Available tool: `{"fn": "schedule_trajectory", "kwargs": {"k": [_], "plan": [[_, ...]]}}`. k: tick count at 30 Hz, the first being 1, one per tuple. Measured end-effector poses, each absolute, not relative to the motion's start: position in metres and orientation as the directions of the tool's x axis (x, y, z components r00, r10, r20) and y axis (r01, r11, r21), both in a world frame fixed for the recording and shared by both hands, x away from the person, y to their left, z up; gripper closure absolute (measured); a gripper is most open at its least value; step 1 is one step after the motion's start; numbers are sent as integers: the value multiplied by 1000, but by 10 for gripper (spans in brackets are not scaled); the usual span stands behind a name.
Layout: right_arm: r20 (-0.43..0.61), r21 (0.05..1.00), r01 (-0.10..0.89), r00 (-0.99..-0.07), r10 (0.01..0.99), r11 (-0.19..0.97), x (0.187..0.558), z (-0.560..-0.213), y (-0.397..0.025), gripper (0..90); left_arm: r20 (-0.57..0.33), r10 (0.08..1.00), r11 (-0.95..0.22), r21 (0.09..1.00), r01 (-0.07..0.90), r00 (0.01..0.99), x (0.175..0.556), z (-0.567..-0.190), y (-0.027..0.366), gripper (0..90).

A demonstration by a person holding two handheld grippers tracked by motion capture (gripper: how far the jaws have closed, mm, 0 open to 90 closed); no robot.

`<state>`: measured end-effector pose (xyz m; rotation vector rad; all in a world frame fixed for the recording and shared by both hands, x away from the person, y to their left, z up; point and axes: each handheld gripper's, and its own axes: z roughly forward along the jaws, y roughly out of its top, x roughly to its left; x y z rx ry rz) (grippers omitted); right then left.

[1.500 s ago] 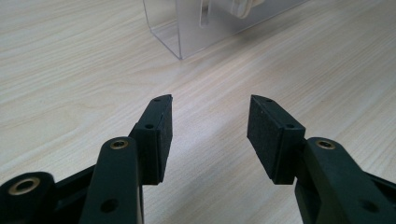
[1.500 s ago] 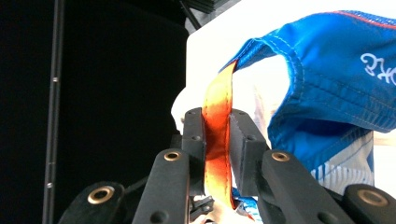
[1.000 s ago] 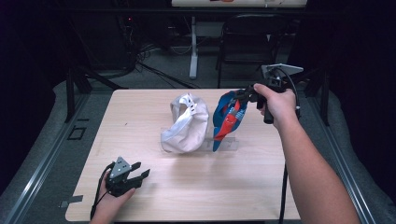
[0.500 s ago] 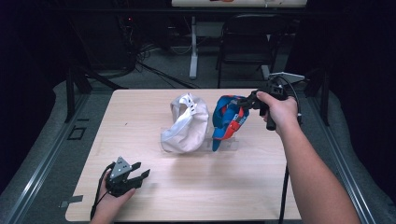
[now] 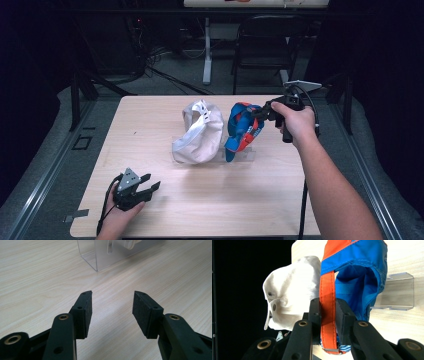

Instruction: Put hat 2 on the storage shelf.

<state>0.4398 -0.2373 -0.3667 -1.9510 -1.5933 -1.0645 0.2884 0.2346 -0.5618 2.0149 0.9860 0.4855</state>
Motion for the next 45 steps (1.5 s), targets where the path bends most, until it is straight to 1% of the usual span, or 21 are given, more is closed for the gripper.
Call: {"fn": "schedule_trajectory", "kwargs": {"k": [10, 14, 18, 24, 26, 33, 38, 45], "plan": [[734, 188, 945, 45, 678, -266, 436, -366, -243, 696, -9, 784, -360, 808, 466, 621, 289, -562, 235, 507], [724, 206, 942, 35, 689, -264, 433, -366, -245, 620, -4, 783, -362, 810, 462, 621, 289, -562, 234, 507], [679, 254, 936, 6, 734, -242, 431, -366, -246, 579, -9, 786, -356, 811, 464, 619, 288, -562, 234, 506], [624, 294, 931, -14, 781, -218, 427, -366, -247, 521, -15, 789, -350, 811, 469, 614, 288, -563, 234, 506], [608, 306, 928, -17, 794, -214, 425, -366, -247, 510, -14, 789, -351, 811, 468, 615, 289, -563, 234, 506], [587, 305, 936, -40, 808, -176, 416, -364, -249, 479, -16, 789, -350, 810, 470, 614, 288, -563, 234, 503], [568, 326, 933, -64, 821, -153, 409, -366, -248, 452, -14, 791, -352, 808, 473, 612, 289, -564, 234, 490], [550, 345, 932, -101, 829, -115, 397, -373, -248, 449, -20, 797, -343, 808, 479, 604, 289, -564, 235, 477]]}}
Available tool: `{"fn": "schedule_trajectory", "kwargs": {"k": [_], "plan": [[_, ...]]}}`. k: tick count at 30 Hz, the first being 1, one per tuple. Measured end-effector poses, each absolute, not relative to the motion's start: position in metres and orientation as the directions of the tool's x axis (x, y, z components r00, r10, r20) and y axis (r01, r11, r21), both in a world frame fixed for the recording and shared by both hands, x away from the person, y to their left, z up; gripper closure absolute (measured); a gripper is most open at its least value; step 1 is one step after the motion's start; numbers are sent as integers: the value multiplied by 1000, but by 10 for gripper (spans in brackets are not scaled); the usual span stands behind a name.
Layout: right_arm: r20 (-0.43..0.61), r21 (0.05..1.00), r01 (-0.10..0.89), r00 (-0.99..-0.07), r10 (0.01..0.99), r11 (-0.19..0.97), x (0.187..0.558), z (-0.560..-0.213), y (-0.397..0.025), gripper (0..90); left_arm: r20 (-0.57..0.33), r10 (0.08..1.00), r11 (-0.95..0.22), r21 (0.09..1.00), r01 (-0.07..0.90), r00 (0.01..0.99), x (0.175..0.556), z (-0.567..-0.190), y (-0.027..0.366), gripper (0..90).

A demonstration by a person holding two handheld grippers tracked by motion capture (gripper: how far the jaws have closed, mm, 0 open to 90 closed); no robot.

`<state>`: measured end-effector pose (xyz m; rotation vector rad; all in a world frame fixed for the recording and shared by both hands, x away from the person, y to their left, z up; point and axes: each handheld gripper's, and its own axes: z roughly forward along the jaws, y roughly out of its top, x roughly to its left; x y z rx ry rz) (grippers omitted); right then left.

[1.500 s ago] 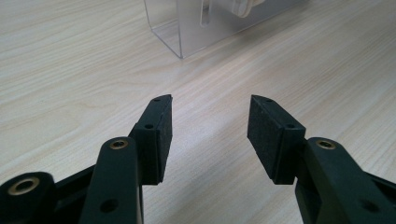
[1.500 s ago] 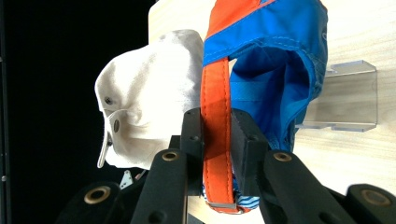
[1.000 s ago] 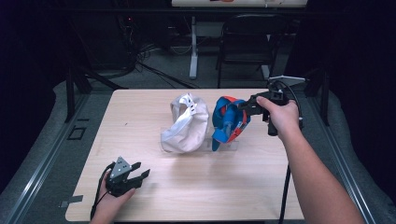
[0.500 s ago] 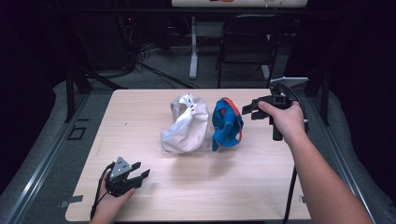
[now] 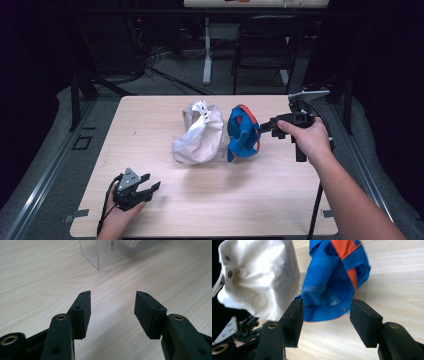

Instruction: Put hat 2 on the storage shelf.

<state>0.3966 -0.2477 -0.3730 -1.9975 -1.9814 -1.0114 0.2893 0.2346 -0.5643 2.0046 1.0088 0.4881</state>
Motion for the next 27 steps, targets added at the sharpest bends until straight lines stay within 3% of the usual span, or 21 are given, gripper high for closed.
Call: {"fn": "schedule_trajectory", "kwargs": {"k": [12, 27], "plan": [[545, 377, 925, -180, 819, -47, 368, -394, -237, 450, -17, 798, -346, 806, 480, 602, 289, -565, 234, 473], [444, 445, 895, -239, 863, 18, 339, -431, -237, 447, -16, 800, -346, 805, 482, 600, 290, -565, 235, 469]]}}
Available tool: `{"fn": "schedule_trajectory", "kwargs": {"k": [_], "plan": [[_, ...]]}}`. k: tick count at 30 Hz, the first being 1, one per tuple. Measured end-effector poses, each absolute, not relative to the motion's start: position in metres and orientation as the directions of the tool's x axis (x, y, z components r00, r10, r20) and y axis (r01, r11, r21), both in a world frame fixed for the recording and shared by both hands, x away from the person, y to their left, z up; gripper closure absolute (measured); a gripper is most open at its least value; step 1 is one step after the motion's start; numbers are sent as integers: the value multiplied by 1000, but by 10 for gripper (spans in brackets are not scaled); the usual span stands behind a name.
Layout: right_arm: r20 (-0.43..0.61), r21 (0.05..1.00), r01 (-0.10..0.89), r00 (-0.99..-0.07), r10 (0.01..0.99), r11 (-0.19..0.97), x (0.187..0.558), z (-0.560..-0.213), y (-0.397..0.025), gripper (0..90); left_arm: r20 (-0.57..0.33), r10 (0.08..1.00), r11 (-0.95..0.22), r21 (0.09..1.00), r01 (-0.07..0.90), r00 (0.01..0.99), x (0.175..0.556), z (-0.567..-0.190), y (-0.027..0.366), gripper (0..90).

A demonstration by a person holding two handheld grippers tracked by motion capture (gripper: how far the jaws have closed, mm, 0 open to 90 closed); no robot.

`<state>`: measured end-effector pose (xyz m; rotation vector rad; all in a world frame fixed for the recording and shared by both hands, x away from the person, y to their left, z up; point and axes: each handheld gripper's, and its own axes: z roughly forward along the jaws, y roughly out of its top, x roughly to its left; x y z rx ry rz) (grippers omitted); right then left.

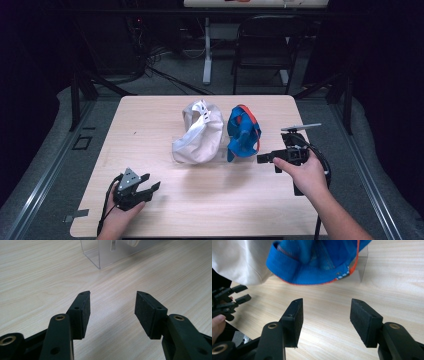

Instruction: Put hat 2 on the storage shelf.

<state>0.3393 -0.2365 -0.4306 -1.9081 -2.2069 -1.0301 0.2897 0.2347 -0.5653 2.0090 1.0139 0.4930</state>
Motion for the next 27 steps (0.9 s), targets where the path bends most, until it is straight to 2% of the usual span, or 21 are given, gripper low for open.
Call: {"fn": "schedule_trajectory", "kwargs": {"k": [13, 27], "plan": [[490, 500, 866, -255, 834, -29, 312, -467, -245, 447, -14, 801, -348, 803, 484, 599, 290, -566, 234, 468], [453, 584, 810, -271, 849, -53, 283, -504, -251, 493, -18, 801, -346, 802, 486, 599, 290, -566, 234, 468]]}}
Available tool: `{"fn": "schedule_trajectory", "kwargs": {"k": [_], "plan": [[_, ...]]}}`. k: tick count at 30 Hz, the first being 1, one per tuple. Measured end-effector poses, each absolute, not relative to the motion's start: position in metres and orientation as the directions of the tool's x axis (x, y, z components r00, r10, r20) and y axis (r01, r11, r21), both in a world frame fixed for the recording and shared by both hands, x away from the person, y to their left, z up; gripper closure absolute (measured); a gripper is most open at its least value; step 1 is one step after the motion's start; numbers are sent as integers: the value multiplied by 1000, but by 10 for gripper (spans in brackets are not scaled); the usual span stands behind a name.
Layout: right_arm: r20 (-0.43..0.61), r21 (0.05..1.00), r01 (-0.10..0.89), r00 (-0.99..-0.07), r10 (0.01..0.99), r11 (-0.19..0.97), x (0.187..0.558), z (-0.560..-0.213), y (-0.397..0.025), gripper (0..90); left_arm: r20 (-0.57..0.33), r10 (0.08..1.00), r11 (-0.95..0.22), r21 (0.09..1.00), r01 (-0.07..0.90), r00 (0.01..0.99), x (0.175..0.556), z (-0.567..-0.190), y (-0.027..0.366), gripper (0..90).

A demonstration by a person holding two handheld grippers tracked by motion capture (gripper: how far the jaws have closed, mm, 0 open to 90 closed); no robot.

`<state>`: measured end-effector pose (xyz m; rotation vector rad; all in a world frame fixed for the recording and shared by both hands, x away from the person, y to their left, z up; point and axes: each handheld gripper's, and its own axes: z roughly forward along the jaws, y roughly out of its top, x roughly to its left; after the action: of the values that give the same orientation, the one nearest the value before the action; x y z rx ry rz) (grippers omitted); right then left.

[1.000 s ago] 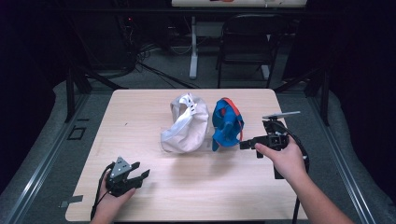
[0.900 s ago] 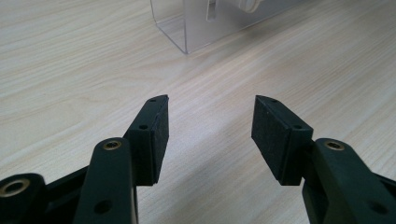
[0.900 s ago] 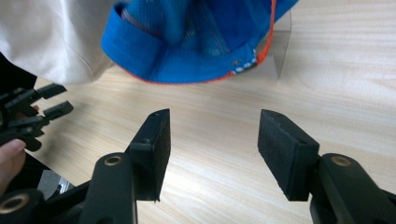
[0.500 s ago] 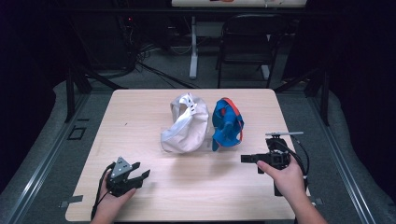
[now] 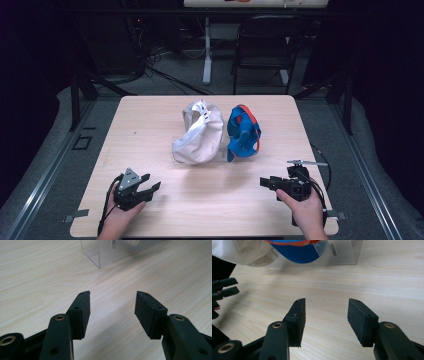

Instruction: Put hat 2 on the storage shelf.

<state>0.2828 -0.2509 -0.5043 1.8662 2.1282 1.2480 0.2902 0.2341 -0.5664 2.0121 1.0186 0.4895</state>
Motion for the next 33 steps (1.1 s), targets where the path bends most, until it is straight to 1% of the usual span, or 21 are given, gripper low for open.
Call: {"fn": "schedule_trajectory", "kwargs": {"k": [7, 14, 21, 25, 28, 33], "plan": [[423, 623, 781, -292, 858, -42, 270, -524, -249, 496, -19, 802, -344, 802, 487, 597, 290, -567, 234, 468], [388, 675, 737, -315, 866, -34, 264, -534, -246, 487, -17, 800, -347, 802, 486, 600, 291, -566, 235, 468], [349, 716, 697, -300, 888, -46, 262, -543, -247, 474, -16, 798, -349, 802, 485, 602, 291, -567, 235, 468], [359, 710, 701, -278, 891, -67, 264, -550, -249, 467, -21, 797, -349, 801, 487, 604, 292, -567, 234, 468], [333, 714, 698, -275, 902, -51, 266, -553, -249, 455, -21, 798, -348, 800, 489, 602, 292, -568, 233, 468], [344, 710, 701, -266, 900, -64, 268, -556, -250, 449, -23, 796, -350, 798, 491, 605, 293, -569, 233, 470]]}}
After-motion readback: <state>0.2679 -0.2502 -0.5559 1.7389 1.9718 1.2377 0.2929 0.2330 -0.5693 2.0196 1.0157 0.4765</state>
